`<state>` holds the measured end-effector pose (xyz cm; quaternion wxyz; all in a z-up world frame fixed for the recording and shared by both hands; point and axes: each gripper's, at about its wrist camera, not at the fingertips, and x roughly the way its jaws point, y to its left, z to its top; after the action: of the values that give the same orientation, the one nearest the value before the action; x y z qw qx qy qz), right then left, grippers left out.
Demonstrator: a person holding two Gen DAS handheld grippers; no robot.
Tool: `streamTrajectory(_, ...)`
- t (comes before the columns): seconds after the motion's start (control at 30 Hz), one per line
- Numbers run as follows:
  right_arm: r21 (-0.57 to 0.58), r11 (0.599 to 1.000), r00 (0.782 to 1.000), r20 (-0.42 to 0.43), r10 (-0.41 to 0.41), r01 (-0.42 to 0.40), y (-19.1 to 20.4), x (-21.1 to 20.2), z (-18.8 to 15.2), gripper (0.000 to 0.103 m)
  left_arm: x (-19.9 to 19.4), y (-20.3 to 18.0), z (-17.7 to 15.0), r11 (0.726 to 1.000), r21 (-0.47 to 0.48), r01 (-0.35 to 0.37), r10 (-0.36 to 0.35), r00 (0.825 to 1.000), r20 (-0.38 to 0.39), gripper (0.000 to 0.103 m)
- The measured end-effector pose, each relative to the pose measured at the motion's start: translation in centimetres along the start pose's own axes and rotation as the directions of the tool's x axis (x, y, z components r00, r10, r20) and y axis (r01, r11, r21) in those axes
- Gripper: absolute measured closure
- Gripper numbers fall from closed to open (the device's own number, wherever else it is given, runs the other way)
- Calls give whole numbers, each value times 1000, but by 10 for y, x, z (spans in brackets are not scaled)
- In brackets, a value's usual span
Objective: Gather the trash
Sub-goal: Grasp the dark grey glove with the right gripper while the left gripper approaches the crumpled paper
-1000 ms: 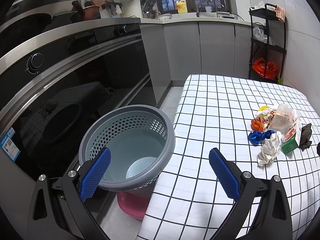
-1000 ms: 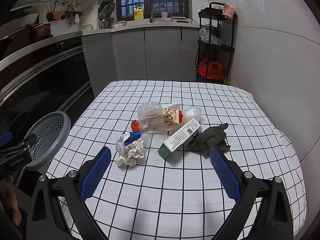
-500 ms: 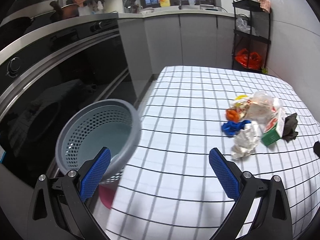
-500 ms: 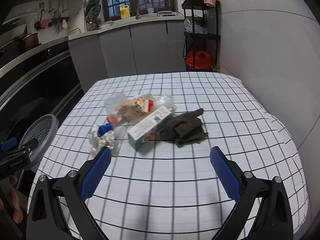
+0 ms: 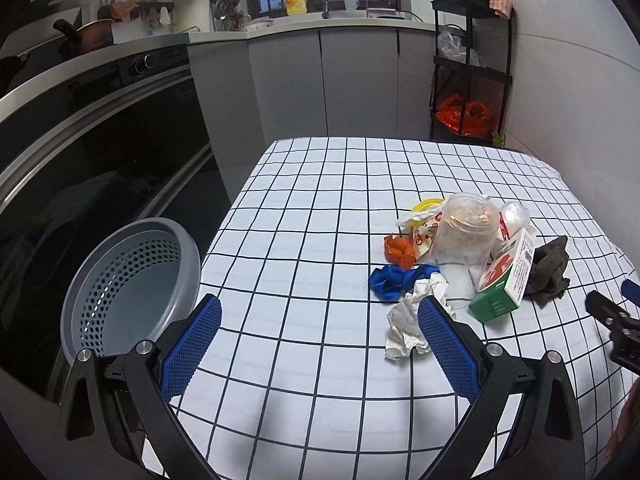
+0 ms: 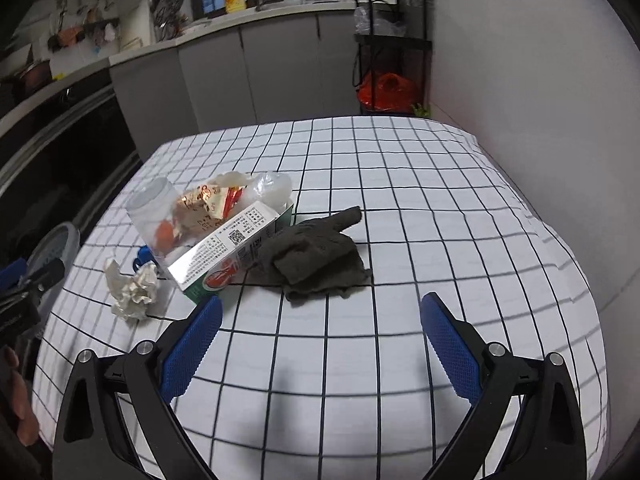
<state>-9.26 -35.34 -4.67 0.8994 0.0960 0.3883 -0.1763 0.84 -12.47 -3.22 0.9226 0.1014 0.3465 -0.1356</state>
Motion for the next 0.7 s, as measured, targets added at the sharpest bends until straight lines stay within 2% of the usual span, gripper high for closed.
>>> streamTrajectory(0.2, -53, 998, 999, -19, -32, 31, 5, 33, 12, 8, 17, 2, -3, 1000, -17, -2, 1, 999, -42, 6)
streamTrajectory(0.33, -47, 999, 997, -70, 18, -22, 4, 53, 15, 8, 24, 5, -4, 1000, -20, -9, 8, 998, -56, 6)
streamTrajectory(0.63, -72, 997, 997, -75, -36, 31, 12, 77, 22, 9, 29, 2, -9, 1000, 2, -24, 24, 997, -68, 6)
streamTrajectory(0.7, -67, 998, 995, -98, -15, 8, 11, 81, 23, 21, 30, 1, -9, 1000, 2, -19, 19, 997, -72, 6)
